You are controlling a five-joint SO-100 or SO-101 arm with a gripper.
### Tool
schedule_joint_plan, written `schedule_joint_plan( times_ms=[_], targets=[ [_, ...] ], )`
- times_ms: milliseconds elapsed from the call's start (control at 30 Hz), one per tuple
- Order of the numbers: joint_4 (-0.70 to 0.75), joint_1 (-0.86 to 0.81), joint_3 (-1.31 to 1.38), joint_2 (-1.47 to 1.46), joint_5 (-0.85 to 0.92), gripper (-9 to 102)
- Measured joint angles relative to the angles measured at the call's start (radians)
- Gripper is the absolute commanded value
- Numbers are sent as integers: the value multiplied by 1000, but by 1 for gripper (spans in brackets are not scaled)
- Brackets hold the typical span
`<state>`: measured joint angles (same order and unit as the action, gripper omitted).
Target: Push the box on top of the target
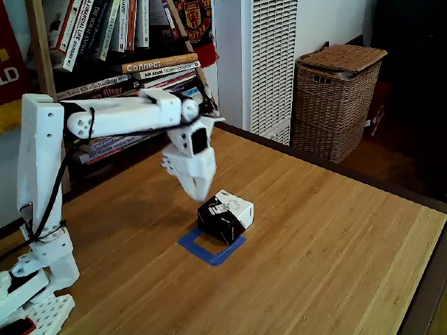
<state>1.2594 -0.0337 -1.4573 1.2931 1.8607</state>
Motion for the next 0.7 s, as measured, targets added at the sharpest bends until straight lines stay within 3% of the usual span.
schedule_joint_plan(
  times_ms=[400,700],
  targets=[
    [-218,12,25,123,-382,0],
    [-405,-95,71,26,-430,0]
  ],
)
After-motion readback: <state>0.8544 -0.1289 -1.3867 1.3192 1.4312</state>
